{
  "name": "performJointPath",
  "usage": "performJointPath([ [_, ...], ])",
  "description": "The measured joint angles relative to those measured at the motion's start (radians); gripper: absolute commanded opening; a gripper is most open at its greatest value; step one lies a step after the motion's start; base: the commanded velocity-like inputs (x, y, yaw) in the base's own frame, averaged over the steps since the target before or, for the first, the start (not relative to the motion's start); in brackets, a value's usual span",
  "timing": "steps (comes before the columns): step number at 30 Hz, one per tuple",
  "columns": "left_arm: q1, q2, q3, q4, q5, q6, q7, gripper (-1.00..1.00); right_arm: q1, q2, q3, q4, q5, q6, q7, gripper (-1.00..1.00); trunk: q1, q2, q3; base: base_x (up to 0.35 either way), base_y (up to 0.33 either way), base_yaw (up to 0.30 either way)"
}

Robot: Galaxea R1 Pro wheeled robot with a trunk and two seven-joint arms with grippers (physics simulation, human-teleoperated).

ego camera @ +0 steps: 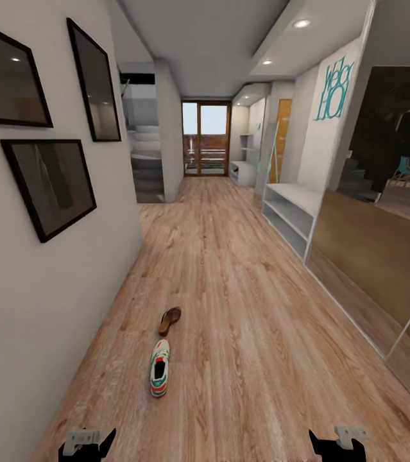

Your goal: Pick up the two gym shoes and the two sandals from the corridor floor and place them onto the hallstand (shoe rack) in the corridor, making sure they are on the rack and not on the floor. Arrange them so the two gym shoes are next to each other and the two sandals are next to each other.

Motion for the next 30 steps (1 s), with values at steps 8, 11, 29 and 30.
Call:
performJointPath([
  [8, 0.0, 0.0, 0.0, 0.0, 0.0, 0.0, -0.001, 1.0, 0.0, 0.0, 0.0, 0.0, 0.0, 0.0, 0.0, 1.0, 0.0, 0.0, -0.007, 0.0, 0.001, -0.256],
  [11, 0.0, 0.0, 0.0, 0.0, 0.0, 0.0, 0.0, 1.0, 0.0, 0.0, 0.0, 0.0, 0.0, 0.0, 0.0, 1.0, 0.0, 0.0, -0.01, 0.0, 0.11, -0.255],
  [29, 0.001, 0.0, 0.0, -0.001, 0.0, 0.0, 0.0, 1.0, 0.0, 0.0, 0.0, 0.0, 0.0, 0.0, 0.0, 1.0, 0.0, 0.0, -0.021, 0.023, 0.187, -0.146],
  [30, 0.001, 0.0, 0.0, -0.001, 0.0, 0.0, 0.0, 1.0, 0.0, 0.0, 0.0, 0.0, 0.0, 0.0, 0.0, 1.0, 0.0, 0.0, -0.022, 0.008, 0.022, -0.01],
])
